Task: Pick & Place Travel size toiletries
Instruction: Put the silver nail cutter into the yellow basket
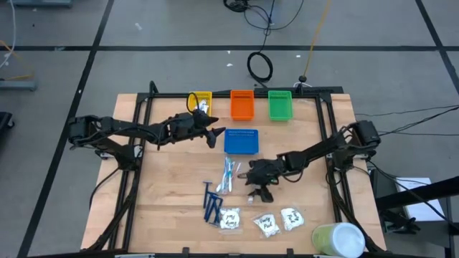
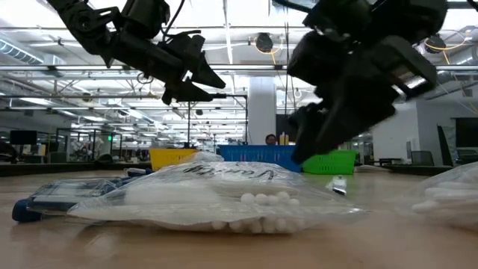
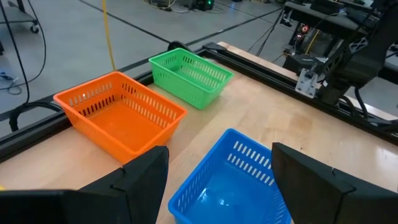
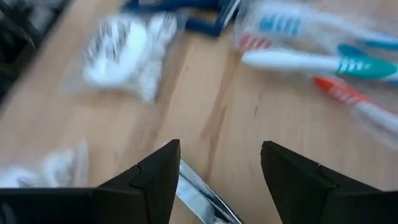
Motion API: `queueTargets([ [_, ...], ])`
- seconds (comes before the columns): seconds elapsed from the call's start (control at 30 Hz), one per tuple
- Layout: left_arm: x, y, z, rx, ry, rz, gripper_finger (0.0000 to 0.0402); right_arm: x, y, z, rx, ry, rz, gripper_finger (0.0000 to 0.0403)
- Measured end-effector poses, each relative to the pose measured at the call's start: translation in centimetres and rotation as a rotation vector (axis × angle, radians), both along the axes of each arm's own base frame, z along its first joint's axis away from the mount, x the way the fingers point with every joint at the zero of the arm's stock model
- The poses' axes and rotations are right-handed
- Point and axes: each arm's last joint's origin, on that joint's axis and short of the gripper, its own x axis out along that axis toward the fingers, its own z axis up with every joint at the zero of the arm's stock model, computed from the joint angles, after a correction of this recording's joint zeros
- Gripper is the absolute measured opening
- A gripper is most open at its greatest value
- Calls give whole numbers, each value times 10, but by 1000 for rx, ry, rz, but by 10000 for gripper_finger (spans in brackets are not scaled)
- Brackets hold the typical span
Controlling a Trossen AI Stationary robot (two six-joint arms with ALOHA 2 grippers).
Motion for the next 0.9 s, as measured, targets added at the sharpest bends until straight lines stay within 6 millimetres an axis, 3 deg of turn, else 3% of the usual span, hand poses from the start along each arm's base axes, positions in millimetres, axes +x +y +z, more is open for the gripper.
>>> queueTargets([
  [0.17, 0, 0, -1, -2, 9, 0, 269, -5, 14, -4, -154, -24, 70, 212],
  [0.4, 0, 0, -1, -3, 13, -1, 271, -15, 28, -12, -198, 44, 151, 212],
  [0.7, 0, 0, -2, -4, 16, 0, 271, -25, 26, -19, -283, 171, 103, 210],
  [0.9, -1, 0, -2, -5, 21, -1, 271, -28, 24, -21, -305, 207, 96, 154],
])
